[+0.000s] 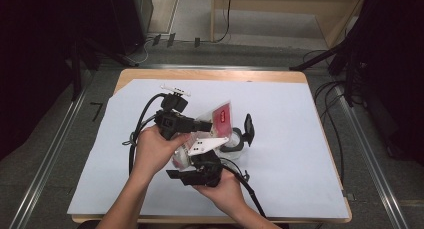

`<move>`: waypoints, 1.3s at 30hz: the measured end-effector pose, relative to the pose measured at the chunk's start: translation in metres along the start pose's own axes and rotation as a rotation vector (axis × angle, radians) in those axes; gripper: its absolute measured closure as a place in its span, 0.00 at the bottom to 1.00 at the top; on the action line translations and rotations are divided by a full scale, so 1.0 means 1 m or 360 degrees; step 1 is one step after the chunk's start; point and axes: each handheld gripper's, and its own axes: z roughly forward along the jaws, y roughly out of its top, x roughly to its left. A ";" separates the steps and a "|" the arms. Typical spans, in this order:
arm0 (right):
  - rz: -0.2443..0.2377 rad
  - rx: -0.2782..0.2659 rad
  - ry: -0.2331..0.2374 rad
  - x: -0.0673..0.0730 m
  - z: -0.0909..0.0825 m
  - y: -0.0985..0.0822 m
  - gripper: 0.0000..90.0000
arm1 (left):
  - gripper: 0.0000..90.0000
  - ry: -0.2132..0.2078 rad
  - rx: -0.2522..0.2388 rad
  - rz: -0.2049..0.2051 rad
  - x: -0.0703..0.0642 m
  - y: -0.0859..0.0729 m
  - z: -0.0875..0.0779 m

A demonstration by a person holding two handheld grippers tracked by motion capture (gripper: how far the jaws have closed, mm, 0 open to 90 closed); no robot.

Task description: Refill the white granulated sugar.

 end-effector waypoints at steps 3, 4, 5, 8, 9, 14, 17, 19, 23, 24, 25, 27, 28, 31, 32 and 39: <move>0.0001 0.0002 0.0000 0.000 0.000 0.000 0.69 | 0.90 0.0002 0.0004 -0.0001 0.000 0.000 0.000; -0.0003 0.0001 0.0001 0.000 0.000 0.000 0.69 | 0.90 0.0001 0.0004 0.0000 0.000 0.000 0.000; -0.0001 0.0003 0.0000 0.000 0.000 0.000 0.69 | 0.90 0.0001 0.0003 -0.0001 0.000 0.000 0.000; -0.0001 0.0004 0.0000 0.000 0.000 0.000 0.69 | 0.90 0.0000 0.0002 0.0002 0.000 0.000 0.000; 0.0001 0.0003 0.0002 0.000 0.000 0.000 0.69 | 0.90 0.0004 0.0003 -0.0002 0.000 0.000 0.000; 0.0000 0.0003 0.0002 0.000 0.000 0.000 0.69 | 0.89 0.0001 0.0004 0.0003 0.000 0.000 0.000; 0.0000 0.0004 0.0002 0.000 0.000 0.000 0.69 | 0.89 -0.0006 0.0000 0.0002 0.000 0.000 0.000; 0.0000 0.0005 0.0002 0.000 0.000 0.000 0.69 | 0.88 -0.0007 -0.0001 0.0000 0.000 0.000 0.000; 0.0002 0.0005 0.0001 0.000 0.000 0.000 0.69 | 0.87 -0.0005 0.0002 -0.0004 0.000 0.000 0.000; 0.0002 0.0006 0.0001 0.000 0.000 0.000 0.69 | 0.87 -0.0005 0.0001 -0.0005 0.000 0.000 0.000; 0.0001 0.0006 0.0000 0.001 0.000 0.000 0.69 | 0.88 -0.0004 0.0004 -0.0003 0.000 0.000 0.000; 0.0001 0.0007 -0.0001 0.001 0.000 0.000 0.69 | 0.87 -0.0002 0.0000 -0.0007 0.000 0.000 0.000; 0.0003 0.0007 -0.0001 0.001 0.000 0.000 0.69 | 0.88 -0.0002 0.0002 -0.0005 0.000 0.000 0.000; 0.0003 0.0008 -0.0001 0.001 0.000 0.000 0.69 | 0.88 -0.0005 -0.0003 -0.0006 0.000 0.000 0.001; 0.0003 0.0008 -0.0002 0.001 0.000 0.000 0.69 | 0.88 0.0000 0.0001 -0.0004 0.000 0.000 0.001; 0.0006 0.0009 -0.0004 0.001 0.000 0.000 0.69 | 0.88 -0.0003 -0.0006 -0.0012 0.000 0.000 0.001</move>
